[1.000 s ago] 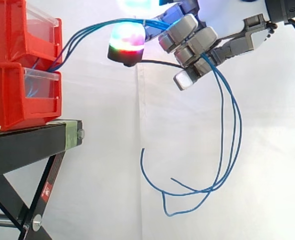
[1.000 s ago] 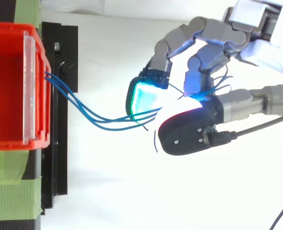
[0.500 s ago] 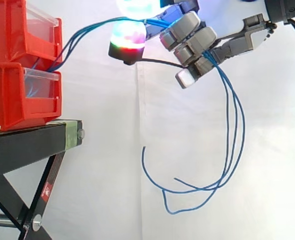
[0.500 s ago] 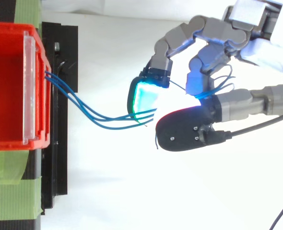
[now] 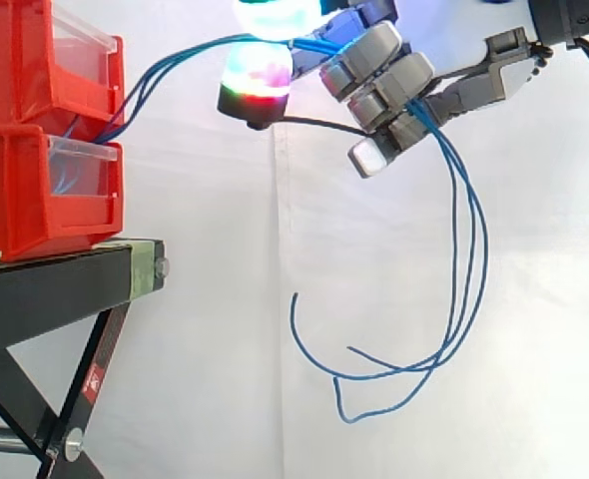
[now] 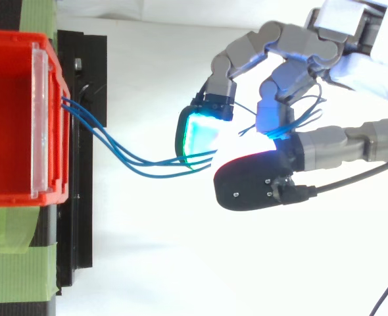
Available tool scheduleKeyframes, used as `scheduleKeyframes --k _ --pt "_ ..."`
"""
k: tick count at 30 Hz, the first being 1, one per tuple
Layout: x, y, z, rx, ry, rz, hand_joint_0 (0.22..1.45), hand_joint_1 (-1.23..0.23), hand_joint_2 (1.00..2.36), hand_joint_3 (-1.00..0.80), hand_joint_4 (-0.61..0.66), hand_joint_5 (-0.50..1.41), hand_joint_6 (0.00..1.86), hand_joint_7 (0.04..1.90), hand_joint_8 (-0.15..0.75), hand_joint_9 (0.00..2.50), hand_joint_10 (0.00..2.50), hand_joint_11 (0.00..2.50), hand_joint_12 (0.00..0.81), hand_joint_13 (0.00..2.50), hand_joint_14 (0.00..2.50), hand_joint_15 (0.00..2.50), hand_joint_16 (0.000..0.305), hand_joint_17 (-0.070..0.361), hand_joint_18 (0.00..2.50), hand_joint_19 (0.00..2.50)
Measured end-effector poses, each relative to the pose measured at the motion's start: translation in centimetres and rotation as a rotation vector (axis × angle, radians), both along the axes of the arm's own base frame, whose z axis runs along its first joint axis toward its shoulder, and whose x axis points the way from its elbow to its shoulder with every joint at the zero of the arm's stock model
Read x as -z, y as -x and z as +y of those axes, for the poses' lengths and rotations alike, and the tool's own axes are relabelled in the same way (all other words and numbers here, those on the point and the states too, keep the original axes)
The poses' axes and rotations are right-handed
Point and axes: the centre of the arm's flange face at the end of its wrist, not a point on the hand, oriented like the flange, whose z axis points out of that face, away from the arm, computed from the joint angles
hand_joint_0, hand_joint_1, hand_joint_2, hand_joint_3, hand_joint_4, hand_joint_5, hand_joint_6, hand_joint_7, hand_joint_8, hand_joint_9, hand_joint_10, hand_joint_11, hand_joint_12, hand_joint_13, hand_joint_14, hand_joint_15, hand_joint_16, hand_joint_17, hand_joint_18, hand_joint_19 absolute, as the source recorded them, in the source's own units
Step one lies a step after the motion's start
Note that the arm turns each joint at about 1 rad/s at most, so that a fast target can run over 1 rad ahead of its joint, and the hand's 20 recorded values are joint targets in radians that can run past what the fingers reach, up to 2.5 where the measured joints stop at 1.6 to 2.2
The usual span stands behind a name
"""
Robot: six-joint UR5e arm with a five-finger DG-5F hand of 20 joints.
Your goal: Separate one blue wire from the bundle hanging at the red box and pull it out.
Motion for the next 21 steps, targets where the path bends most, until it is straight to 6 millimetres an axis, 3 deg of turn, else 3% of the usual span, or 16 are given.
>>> scheduleKeyframes --k 21 --pt "0.01 0.00 0.01 0.000 0.000 0.000 0.62 -0.99 1.02 -0.16 0.18 -0.25 0.95 0.90 0.308 0.72 0.73 1.54 0.432 0.88 0.68 1.59 0.056 0.127 0.84 0.73"
